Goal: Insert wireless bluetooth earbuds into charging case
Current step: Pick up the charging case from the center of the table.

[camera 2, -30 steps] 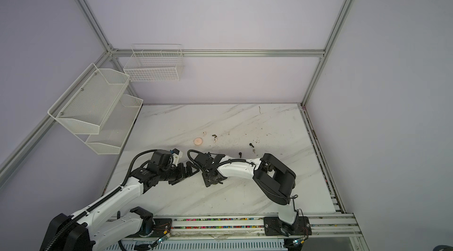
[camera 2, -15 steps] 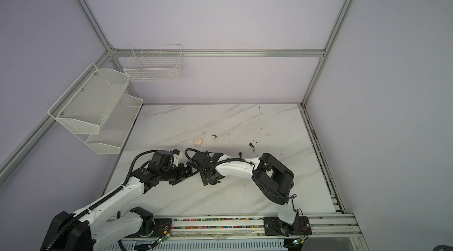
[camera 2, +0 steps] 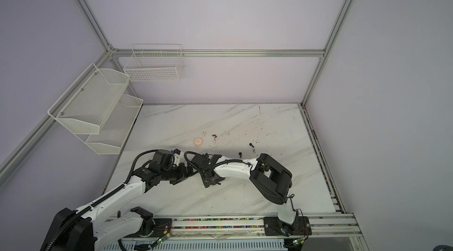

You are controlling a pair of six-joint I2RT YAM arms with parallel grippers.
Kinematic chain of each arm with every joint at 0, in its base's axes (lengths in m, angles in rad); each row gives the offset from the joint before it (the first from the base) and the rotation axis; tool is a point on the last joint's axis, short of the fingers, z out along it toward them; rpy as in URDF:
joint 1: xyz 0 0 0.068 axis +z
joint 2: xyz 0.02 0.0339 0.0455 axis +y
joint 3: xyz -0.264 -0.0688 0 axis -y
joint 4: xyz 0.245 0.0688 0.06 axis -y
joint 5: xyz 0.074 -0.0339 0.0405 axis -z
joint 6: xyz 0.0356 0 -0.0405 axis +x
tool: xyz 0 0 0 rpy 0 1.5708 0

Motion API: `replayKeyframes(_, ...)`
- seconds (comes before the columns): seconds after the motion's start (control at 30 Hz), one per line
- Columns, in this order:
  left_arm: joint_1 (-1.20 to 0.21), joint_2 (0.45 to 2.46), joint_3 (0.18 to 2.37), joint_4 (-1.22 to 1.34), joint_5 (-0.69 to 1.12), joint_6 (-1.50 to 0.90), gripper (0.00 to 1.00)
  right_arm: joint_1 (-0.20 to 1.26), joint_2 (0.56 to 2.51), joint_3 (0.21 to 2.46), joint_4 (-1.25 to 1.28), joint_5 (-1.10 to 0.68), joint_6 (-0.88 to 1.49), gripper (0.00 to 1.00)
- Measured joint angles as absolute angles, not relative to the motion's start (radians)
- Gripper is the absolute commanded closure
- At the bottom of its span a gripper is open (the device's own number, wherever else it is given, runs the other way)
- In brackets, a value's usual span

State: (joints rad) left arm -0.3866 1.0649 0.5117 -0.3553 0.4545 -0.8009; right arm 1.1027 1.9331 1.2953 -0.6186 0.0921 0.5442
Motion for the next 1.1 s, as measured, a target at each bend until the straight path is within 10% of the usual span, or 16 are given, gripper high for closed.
replayKeyframes(0.67,-0.392,1.055,0.512,-0.342,0.433,-0.791,0.01,1.051,1.909,1.29,-0.584,0.111,0.546,0.49)
replayKeyframes(1.1,-0.648,1.047,0.334,0.196,0.166,-0.754,0.14,0.809,1.701,1.211,-0.367,0.016,0.695,0.51)
